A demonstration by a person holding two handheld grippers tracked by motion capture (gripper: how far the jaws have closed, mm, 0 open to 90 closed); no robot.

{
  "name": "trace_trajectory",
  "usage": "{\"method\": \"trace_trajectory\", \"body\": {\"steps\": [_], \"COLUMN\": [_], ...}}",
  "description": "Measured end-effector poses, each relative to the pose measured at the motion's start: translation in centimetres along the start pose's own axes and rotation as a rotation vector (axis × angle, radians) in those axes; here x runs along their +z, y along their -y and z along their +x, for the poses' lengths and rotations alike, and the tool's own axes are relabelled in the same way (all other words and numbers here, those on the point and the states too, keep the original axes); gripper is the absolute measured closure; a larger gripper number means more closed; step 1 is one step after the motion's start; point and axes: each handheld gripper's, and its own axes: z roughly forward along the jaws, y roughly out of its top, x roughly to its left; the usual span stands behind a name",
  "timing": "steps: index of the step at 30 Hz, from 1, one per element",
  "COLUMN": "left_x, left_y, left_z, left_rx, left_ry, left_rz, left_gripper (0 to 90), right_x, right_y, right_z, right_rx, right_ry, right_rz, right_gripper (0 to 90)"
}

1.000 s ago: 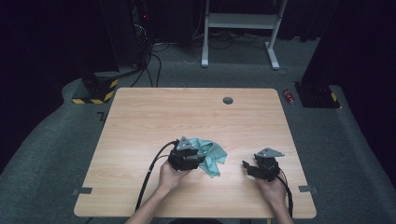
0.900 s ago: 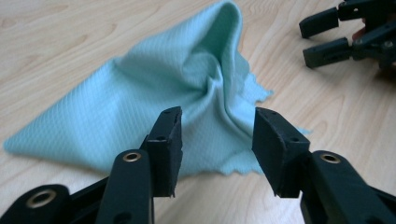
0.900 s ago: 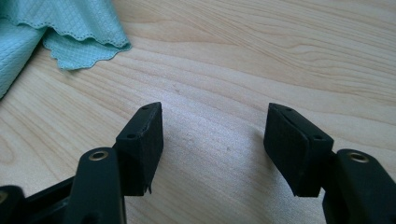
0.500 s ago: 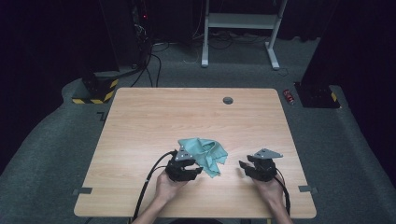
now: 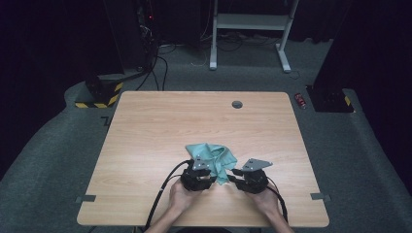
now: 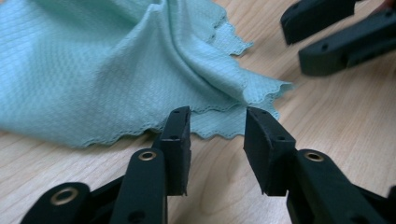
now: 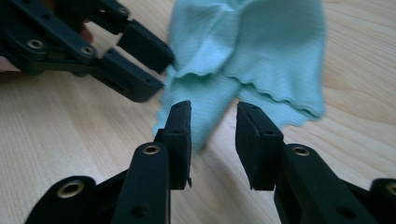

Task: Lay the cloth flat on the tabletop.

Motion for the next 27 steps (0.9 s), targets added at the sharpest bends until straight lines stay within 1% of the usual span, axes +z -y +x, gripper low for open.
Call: {"method": "trace_trajectory", "body": {"steps": [1,3,4,6,7,8,10,11,14,17,22,25,26,27], "left_x": [0.1,0.2,0.3,0.4,0.5,0.5,0.7,0.7,0.9,1.0,1.1,1.1,1.0,1.1], "left_y": [-0.1,-0.2,-0.2,-0.3,-0.4,-0.5,-0.6,-0.6,-0.7,-0.7,-0.6,-0.6,-0.6,-0.7], "left_z": [-0.1,-0.4,-0.5,-0.7,-0.7,-0.8,-0.9,-1.0,-1.1,-1.2,-1.2,-1.2,-1.1,-1.1], "left_rx": [0.003,0.013,0.015,0.014,0.015,0.014,0.015,0.023,0.025,0.032,0.032,0.039,0.042,0.037], "left_ry": [0.002,0.002,0.002,-0.001,-0.001,-0.004,-0.008,-0.01,-0.009,-0.014,-0.017,-0.029,-0.033,-0.036], "left_rz": [0.002,0.005,0.009,0.006,0.007,0.006,0.007,0.012,0.016,0.024,0.023,0.023,0.025,0.023], "left_gripper": [62.7,62.6,61.8,61.1,60.1,60.1,59.9,59.9,59.9,59.9,60.6,65.5,65.5,67.3], "right_x": [0.4,0.6,1.0,1.1,1.5,1.5,1.7,1.7,1.5,1.4,1.2,0.9,0.9,0.8], "right_y": [-0.3,-0.3,-0.5,-0.5,-0.5,-0.5,-0.5,-0.4,-0.5,-0.4,-0.4,-0.3,-0.3,-0.3], "right_z": [0.4,0.5,0.6,0.7,0.7,0.7,0.6,0.6,0.5,0.4,0.4,0.3,0.3,0.2], "right_rx": [-0.022,-0.03,-0.038,-0.042,-0.045,-0.045,-0.043,-0.042,-0.043,-0.044,-0.053,-0.049,-0.049,-0.045], "right_ry": [-0.007,-0.012,-0.014,-0.013,-0.009,-0.009,0.004,0.011,0.03,0.037,0.048,0.054,0.054,0.053], "right_rz": [0.011,0.014,0.026,0.035,0.045,0.045,0.056,0.059,0.049,0.045,0.043,0.032,0.032,0.032], "right_gripper": [67.2,67.7,69.4,70.4,73.5,73.5,78.0,80.6,88.3,89.7,90.0,90.0,90.0,90.0]}}
